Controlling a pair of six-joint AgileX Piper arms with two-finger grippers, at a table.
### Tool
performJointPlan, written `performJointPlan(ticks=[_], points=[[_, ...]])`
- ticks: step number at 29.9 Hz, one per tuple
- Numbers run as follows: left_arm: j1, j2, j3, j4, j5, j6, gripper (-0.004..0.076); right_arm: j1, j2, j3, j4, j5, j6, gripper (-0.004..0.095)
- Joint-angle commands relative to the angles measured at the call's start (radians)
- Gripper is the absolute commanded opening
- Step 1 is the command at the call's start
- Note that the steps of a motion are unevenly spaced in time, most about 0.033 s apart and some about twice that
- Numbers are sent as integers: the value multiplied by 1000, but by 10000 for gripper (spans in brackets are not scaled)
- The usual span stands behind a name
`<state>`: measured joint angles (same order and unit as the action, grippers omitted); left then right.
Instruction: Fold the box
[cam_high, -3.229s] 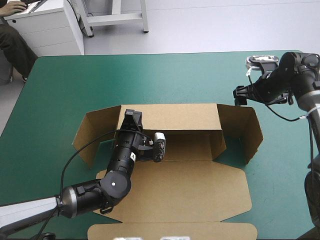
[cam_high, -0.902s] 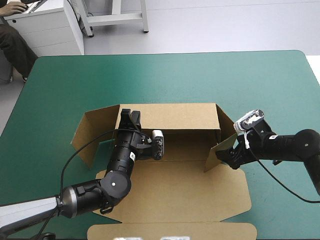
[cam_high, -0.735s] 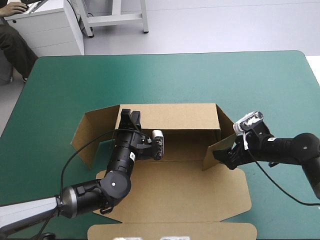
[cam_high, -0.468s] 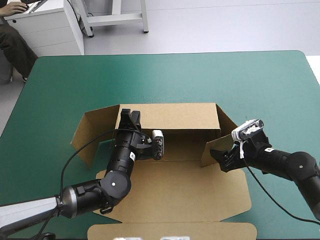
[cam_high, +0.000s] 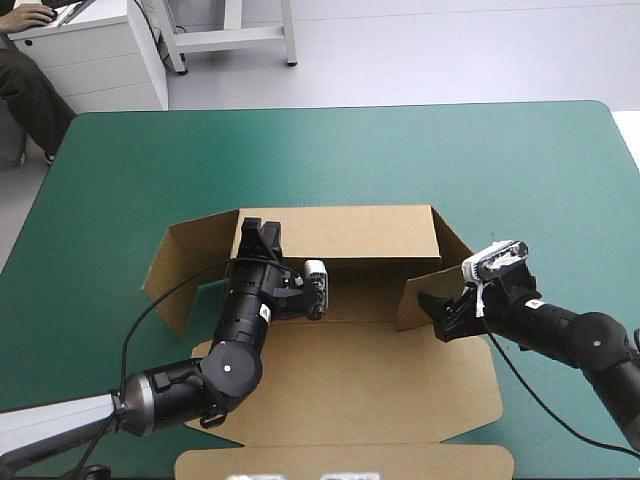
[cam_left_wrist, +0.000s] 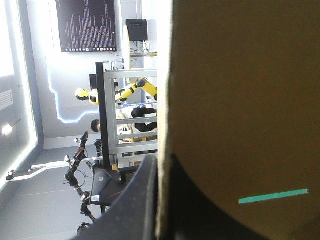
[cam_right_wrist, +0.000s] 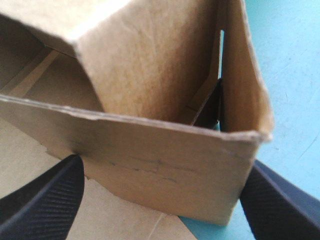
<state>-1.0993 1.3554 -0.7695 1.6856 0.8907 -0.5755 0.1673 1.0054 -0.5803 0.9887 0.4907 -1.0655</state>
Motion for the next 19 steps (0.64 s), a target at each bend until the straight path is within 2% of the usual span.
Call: performJointPlan(ticks=[1,6,11,15,19], points=[[-4,-31,-32,117,44,-15,-10,-2,-9,7,43,-33,6,764],[-4,-31,-32,117,38,-15,-10,-2,-15,37,134,-52,-64,764],[-4,-31,-32,117,36,-15,-10,35,-15,39,136,-79,-66,764],[-4,-31,-32,117,36,-15,-10,138,-13,39,99,-183,-11,763],[-4,-31,-32,117,34,-15,-10,235,-13,39,5,-315,139,764]])
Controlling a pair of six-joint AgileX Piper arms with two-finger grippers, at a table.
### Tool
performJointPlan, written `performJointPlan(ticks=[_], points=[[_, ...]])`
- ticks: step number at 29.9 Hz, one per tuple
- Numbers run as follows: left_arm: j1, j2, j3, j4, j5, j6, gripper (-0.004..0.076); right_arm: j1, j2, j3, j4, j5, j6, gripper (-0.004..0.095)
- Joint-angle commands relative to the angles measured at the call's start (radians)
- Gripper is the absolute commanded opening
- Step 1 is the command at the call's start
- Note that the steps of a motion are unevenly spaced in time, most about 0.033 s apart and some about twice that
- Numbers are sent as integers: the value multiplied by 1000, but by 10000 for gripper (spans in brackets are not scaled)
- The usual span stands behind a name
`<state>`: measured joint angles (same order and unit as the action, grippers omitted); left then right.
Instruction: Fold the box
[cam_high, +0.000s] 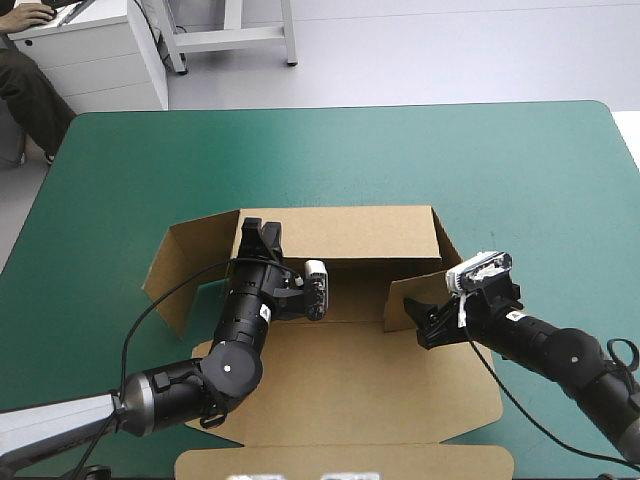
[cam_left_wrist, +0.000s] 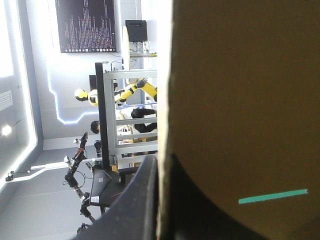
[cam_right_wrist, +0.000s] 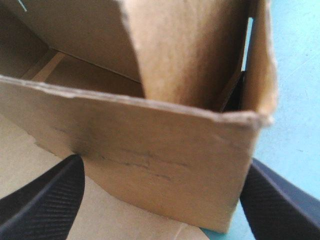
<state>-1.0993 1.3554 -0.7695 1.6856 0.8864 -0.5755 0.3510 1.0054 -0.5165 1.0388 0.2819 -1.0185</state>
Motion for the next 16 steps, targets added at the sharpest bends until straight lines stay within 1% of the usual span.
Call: performJointPlan(ticks=[1,3,5,7,11,14,16], points=[[-4,-31,-32,117,38,-15,-10,68,-13,-25,-78,-133,136,764],[-4,-31,-32,117,38,-15,-10,94,-11,-25,-129,-171,205,763],[-4,-31,-32,117,38,-15,-10,109,-3,-25,-157,-215,246,764],[-4,-31,-32,117,38,-15,-10,114,10,-25,-154,-250,263,763],[-4,-31,-32,117,38,-13,-10,114,58,-25,-154,-264,263,730],[-4,-31,-32,117,38,-13,-10,114,96,-25,-156,-291,256,666],[-4,-31,-32,117,38,-13,-10,114,112,-28,-156,-312,250,569]])
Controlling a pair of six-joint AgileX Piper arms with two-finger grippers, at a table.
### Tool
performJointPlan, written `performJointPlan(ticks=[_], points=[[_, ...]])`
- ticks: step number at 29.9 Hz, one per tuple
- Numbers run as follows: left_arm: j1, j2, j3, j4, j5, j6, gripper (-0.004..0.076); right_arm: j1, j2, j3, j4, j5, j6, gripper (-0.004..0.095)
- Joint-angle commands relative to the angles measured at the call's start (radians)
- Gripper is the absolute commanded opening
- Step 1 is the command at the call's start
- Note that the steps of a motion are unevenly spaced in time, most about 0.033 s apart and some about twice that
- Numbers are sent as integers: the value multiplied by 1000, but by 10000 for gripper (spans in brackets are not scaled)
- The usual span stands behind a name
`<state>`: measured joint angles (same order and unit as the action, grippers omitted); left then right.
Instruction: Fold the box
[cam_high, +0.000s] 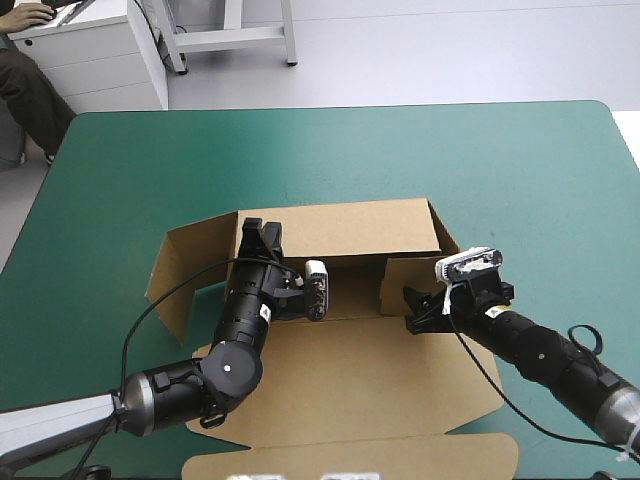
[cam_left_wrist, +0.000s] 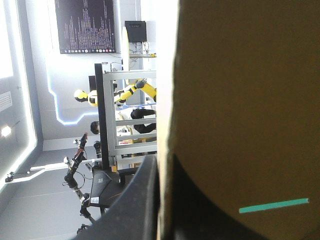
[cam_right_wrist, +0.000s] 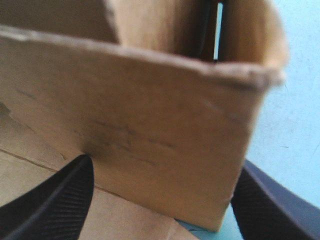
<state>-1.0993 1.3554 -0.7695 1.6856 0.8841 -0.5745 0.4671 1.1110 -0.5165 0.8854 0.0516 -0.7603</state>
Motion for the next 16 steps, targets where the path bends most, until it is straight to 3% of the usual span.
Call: performJointPlan(ticks=[1,6,16], points=[[-4,-31,-32,117,41,-14,-10,-2,10,-30,-3,-84,-21,508],[-4,-31,-32,117,41,-14,-10,-1,11,-43,-3,-71,-114,12],[-4,-31,-32,117,39,-14,-10,-1,11,-79,-1,-68,-137,-19]])
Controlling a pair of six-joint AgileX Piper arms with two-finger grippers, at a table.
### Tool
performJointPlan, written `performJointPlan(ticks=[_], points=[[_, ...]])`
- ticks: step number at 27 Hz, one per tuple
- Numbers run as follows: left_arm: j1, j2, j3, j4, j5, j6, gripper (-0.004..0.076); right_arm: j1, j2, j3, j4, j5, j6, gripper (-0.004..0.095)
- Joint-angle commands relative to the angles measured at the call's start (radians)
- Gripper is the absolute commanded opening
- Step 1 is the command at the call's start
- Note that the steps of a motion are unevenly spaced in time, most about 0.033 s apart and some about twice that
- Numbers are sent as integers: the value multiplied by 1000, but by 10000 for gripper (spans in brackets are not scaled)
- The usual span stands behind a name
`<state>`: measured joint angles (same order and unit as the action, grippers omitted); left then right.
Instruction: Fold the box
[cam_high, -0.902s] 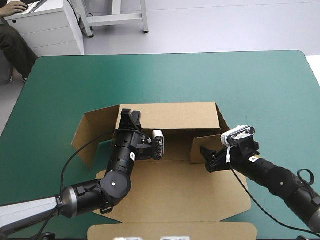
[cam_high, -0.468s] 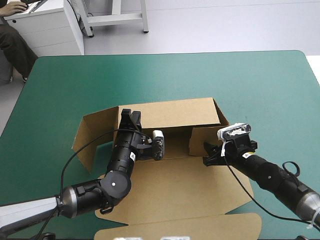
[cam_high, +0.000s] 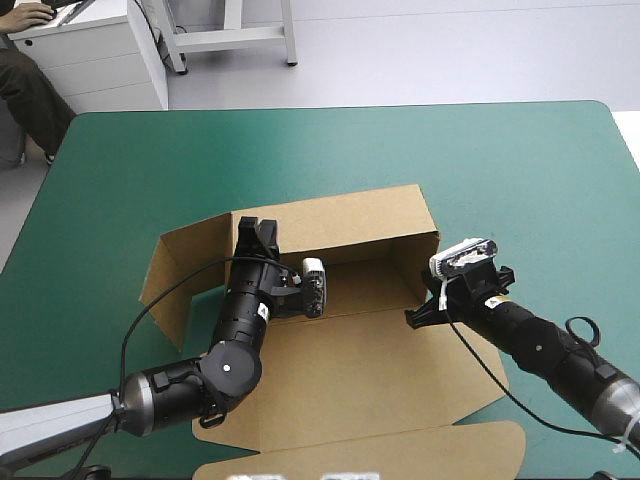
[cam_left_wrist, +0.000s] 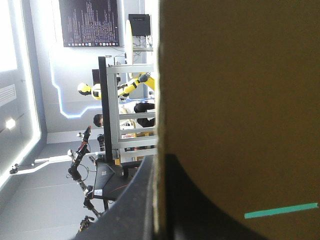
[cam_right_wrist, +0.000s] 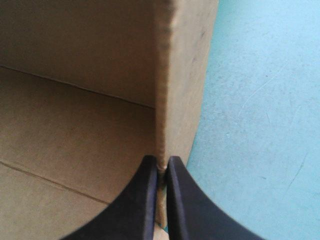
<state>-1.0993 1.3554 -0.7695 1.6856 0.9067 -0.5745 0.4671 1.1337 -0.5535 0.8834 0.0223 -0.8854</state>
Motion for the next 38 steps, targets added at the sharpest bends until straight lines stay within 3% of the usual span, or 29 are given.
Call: performJointPlan(ticks=[1,9,12,15,20,23,28,32,36,38], points=[[-4,-31,-32,117,16,-14,-10,-1,-12,-42,1,-39,-14,-19],[-4,-31,-32,117,15,-14,-10,-1,-12,-52,-1,-59,-28,-16],[-4,-31,-32,117,15,-6,-10,-1,-12,-56,-1,-40,-83,43],[-4,-31,-32,117,15,-14,-10,-1,-12,-57,-1,-6,-116,240],[-4,-31,-32,117,15,-16,-10,-1,-12,-57,1,19,-95,723],[-4,-31,-32,117,15,-16,-10,-1,-12,-57,1,49,-93,901],[-4,-31,-32,117,15,-16,-10,-3,-14,-57,1,145,-81,931],[-4,-31,-32,117,19,-16,-10,-3,-19,-57,-25,196,21,931],[-4,-31,-32,115,21,-16,-10,-35,-36,-57,-225,176,232,931],[-4,-31,-32,115,21,-16,-10,-35,-34,-57,-239,134,243,931]])
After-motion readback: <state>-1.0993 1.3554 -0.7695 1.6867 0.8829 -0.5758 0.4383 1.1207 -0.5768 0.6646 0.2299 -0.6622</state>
